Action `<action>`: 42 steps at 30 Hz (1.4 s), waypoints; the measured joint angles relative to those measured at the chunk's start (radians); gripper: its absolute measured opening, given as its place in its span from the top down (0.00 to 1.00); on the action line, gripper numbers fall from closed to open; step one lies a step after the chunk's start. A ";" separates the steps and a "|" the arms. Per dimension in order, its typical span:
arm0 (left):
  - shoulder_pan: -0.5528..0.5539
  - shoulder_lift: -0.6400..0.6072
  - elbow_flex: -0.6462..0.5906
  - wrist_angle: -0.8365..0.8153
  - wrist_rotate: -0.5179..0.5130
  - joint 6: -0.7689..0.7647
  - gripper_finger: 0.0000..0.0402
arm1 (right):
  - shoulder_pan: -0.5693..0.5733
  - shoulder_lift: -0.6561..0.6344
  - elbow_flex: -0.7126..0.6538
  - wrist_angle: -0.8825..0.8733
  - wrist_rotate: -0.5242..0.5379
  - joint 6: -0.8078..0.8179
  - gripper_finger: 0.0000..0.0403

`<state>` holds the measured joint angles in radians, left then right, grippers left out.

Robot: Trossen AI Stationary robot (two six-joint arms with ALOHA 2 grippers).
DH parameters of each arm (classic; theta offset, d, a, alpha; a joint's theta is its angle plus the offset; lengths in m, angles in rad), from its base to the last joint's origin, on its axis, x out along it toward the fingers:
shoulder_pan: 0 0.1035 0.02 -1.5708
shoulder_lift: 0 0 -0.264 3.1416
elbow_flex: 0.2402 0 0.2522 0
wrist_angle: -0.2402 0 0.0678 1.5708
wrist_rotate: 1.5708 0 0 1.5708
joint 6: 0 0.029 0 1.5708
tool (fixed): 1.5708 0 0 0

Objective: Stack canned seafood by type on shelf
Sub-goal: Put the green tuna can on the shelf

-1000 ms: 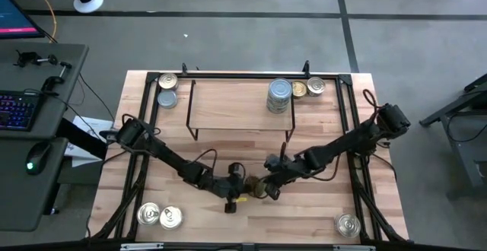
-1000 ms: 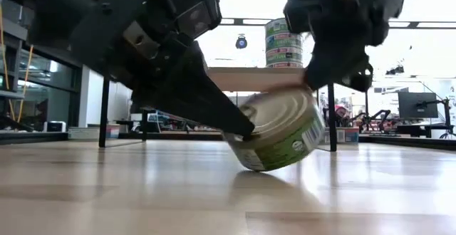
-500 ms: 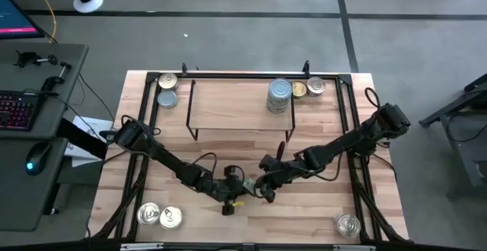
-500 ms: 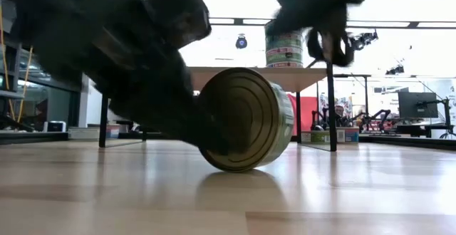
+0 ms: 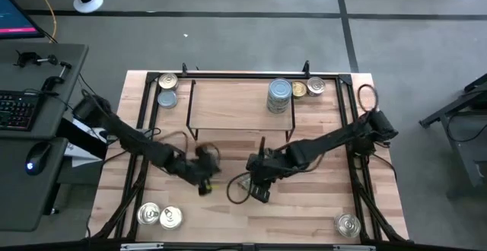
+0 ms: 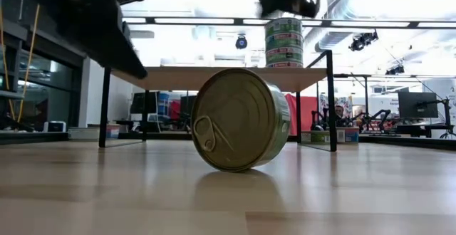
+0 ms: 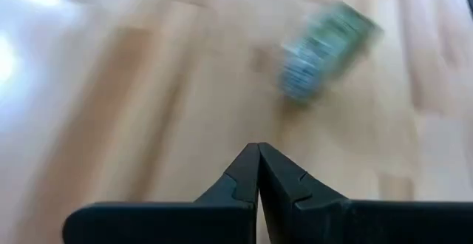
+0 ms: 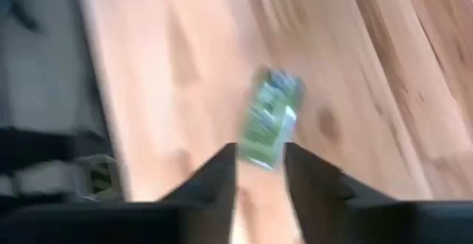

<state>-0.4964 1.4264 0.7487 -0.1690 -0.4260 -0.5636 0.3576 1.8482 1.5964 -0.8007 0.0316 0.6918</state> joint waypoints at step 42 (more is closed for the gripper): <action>-0.022 -0.330 -0.111 0.006 -0.098 -0.106 1.00 | 0.025 0.255 0.181 -0.044 0.049 0.036 0.72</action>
<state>-0.5186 1.0961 0.6375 -0.1634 -0.5242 -0.6696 0.3824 2.1036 1.7776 -0.8450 0.0807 0.7276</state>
